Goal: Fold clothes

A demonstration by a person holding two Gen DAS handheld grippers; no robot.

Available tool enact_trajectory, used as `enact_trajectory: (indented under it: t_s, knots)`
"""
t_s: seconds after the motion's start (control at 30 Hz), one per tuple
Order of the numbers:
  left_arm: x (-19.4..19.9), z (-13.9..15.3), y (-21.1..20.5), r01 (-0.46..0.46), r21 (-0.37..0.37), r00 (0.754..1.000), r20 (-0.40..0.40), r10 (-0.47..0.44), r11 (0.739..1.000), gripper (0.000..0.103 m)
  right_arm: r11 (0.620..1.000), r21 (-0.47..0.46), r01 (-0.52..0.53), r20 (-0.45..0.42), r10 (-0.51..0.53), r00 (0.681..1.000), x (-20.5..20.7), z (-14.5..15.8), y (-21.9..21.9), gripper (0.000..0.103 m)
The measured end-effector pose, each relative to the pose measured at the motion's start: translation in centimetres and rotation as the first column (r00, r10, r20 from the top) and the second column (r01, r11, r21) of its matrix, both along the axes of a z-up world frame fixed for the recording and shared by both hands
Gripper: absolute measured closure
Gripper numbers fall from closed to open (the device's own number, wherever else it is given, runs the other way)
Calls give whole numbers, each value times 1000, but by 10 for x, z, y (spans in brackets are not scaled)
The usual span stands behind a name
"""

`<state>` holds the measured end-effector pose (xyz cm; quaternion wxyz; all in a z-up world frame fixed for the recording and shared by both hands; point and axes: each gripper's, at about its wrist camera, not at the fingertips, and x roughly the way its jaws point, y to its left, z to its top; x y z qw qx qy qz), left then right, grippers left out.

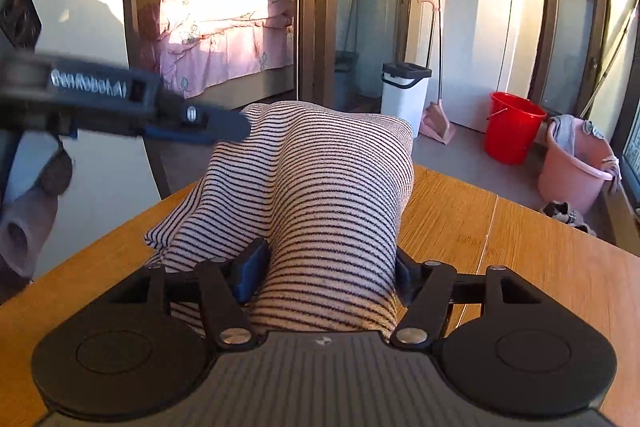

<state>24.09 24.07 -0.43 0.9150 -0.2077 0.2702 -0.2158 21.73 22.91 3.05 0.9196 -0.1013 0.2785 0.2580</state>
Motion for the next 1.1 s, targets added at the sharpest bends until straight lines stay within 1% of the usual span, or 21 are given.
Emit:
enact_trajectory:
  t_s: [0.03, 0.1, 0.13, 0.17, 0.2, 0.27, 0.3, 0.33, 0.4, 0.43, 0.47, 0.5, 0.57, 0.67, 0.7, 0.77, 0.9, 1.0, 1.07, 1.1]
  knots:
    - [0, 4, -2, 6, 0, 1000, 14, -6, 1000, 31, 1000, -9, 2, 7, -2, 1000, -1, 0, 3, 38]
    - [2, 9, -5, 13, 3, 999, 30, -13, 1000, 31, 1000, -22, -2, 20, 3, 1000, -5, 1, 6, 38]
    - [10, -5, -5, -2, 17, 1000, -15, 2, 1000, 37, 1000, -21, -17, 20, 17, 1000, -7, 2, 7, 38]
    - [16, -18, -3, -10, 20, 999, -48, 11, 1000, 38, 999, -19, -33, 21, 33, 999, -10, 4, 6, 37]
    - [14, -25, 3, -2, -8, 999, -36, 1, 1000, 39, 998, -5, -62, 17, 62, 998, -12, 8, 2, 34]
    - [12, -27, 11, -3, -20, 999, -37, 2, 1000, 47, 992, 28, -124, 12, 123, 992, -16, 16, -9, 25]
    - [11, -27, 14, -3, -27, 999, -37, 2, 1000, 48, 988, 62, -140, 8, 140, 990, -17, 22, -18, 22]
    - [11, -28, 17, -3, -30, 999, -37, 2, 1000, 48, 983, 99, -154, 4, 155, 988, -16, 29, -27, 21]
    - [8, -27, 18, 1, -15, 999, -32, -1, 1000, 48, 974, 182, -138, -5, 141, 990, -8, 42, -44, 21]
    - [7, -28, 19, 1, -17, 1000, -30, -1, 1000, 48, 970, 216, -113, -6, 117, 993, -4, 47, -51, 22]
    - [7, -29, 20, 1, -20, 1000, -27, -1, 1000, 48, 967, 242, -75, -7, 79, 997, 2, 50, -57, 31]
    - [6, -29, 21, 1, -23, 1000, -26, -2, 1000, 48, 967, 253, -35, -14, 40, 999, 9, 51, -59, 43]
    - [5, -30, 22, 3, -28, 1000, -24, -4, 1000, 48, 962, 270, 40, -24, -34, 999, 26, 50, -61, 47]
    - [4, -31, 26, 8, -29, 1000, -22, -8, 1000, 49, 948, 309, 78, -54, -64, 996, 52, 38, -54, 47]
    - [3, -32, 27, 6, -28, 1000, -22, -7, 1000, 49, 951, 299, 78, -73, -58, 996, 58, 31, -49, 48]
    - [1, -34, 30, -1, -11, 1000, -22, 1, 1000, 55, 968, 237, 83, -118, -56, 991, 66, 11, -35, 48]
    - [-3, -38, 35, -4, -32, 1000, -13, 4, 999, 56, 980, 184, 70, -138, -45, 989, 66, 2, -25, 45]
    - [-7, -38, 34, -21, -31, 1000, -6, 21, 999, 56, 986, 158, 54, -98, -38, 994, 56, 18, -25, 45]
    - [-9, -38, 36, -29, -37, 1000, 0, 29, 999, 56, 985, 171, 31, -89, -16, 996, 44, 22, -28, 45]
    - [-10, -39, 37, -31, -43, 1000, 3, 31, 999, 56, 984, 178, 19, -85, -4, 996, 38, 23, -30, 40]
